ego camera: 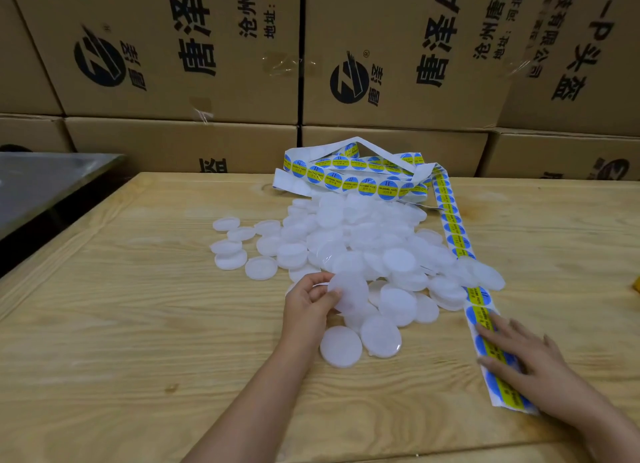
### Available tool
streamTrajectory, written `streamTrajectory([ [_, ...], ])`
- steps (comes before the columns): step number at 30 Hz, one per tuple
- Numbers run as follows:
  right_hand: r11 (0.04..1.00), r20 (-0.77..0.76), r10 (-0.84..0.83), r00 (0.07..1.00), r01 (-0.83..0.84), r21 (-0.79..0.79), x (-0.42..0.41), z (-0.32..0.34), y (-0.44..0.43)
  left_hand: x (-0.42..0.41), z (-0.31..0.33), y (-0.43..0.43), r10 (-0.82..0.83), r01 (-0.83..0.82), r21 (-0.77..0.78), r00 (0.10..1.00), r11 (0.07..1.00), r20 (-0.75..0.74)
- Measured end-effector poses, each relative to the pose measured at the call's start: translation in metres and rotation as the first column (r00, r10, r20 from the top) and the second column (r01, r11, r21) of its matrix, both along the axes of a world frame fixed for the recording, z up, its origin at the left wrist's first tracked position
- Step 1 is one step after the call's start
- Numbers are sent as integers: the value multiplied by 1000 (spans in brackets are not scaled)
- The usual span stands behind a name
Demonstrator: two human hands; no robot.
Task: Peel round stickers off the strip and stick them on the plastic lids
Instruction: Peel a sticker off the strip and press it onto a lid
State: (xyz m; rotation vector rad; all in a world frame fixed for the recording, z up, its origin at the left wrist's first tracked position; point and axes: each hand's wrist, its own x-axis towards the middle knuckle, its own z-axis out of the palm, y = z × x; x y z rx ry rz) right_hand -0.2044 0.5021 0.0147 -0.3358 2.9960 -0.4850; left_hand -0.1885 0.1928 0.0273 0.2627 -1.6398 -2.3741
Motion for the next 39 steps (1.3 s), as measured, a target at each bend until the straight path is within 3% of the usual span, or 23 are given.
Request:
streamTrajectory([
  [2, 993, -30, -17, 999, 13, -117, 0, 0, -4, 0, 0, 0, 5, -5, -2, 1000, 1000, -1],
  [6, 948, -250, -201, 947, 124, -292, -8, -5, -1, 0, 0, 0, 19, -19, 3, 1000, 1000, -4],
  [11, 777, -235, -527, 817, 351, -523, -24, -9, 25, 0, -1, 0, 31, -31, -4, 1000, 1000, 2],
  [15, 598, -160, -672, 723, 402, -693, -35, -8, 43, -1, -2, 0, 41, -41, 7, 999, 999, 10],
  [17, 565, -144, -645, 751, 342, -751, -36, -4, 43, -1, -2, 1, 43, -43, 3, 999, 999, 11],
  [24, 593, -242, -394, 887, 44, -804, -22, 25, -6, -2, -5, 1, 80, -82, -68, 996, 994, -23],
  [28, 557, -272, -338, 901, -42, -830, -22, 27, -51, 0, -5, 8, 101, -116, -182, 991, 976, -87],
  [33, 506, -258, -355, 899, -47, -861, -27, 34, -117, 7, -2, 18, 6, -33, -307, 996, 951, -88],
  [37, 431, -223, -382, 897, -41, -901, -25, 33, -163, 8, 4, 22, -98, 88, -170, 994, 982, -51],
  [39, 453, -212, -349, 913, -34, -891, -23, 28, -177, 9, 6, 22, -168, 163, -96, 984, 982, -51],
])
